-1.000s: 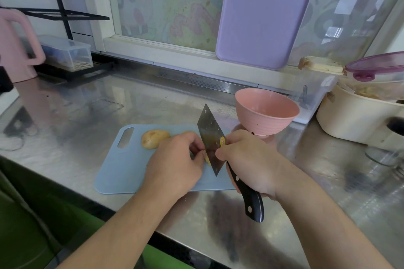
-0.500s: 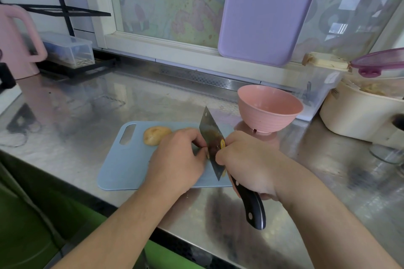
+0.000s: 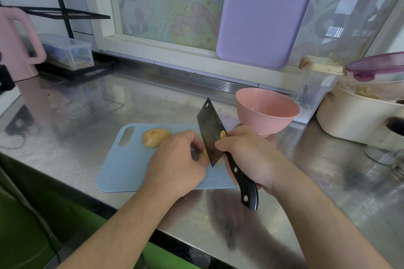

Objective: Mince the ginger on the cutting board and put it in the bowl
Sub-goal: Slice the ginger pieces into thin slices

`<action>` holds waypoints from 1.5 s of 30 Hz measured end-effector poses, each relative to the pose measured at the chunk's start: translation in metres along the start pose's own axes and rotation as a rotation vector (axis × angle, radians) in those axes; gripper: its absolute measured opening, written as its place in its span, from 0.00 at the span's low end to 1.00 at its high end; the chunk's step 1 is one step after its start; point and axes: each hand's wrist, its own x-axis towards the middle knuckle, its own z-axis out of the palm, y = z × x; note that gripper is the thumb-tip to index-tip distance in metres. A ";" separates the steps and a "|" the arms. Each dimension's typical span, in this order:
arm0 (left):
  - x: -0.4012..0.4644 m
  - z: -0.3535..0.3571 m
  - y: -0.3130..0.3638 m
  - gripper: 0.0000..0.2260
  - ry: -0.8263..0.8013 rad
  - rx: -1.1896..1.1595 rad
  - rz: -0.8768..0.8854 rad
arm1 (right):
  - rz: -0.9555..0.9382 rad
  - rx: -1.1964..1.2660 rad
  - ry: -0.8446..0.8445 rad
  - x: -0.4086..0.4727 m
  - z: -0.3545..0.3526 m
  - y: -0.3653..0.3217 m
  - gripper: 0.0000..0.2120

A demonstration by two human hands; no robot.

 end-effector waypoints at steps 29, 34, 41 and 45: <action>0.006 0.011 0.019 0.04 0.179 -0.012 0.169 | -0.071 0.389 0.123 0.024 -0.014 0.024 0.17; 0.004 0.002 0.030 0.04 0.044 -0.601 -0.209 | -0.065 0.569 0.131 0.021 -0.015 0.022 0.18; 0.000 0.005 0.052 0.05 -0.430 -1.287 -0.475 | -0.046 0.779 0.098 0.021 -0.008 0.020 0.16; 0.003 0.014 0.053 0.03 -0.393 -1.431 -0.506 | -0.045 0.776 0.096 0.020 -0.008 0.021 0.19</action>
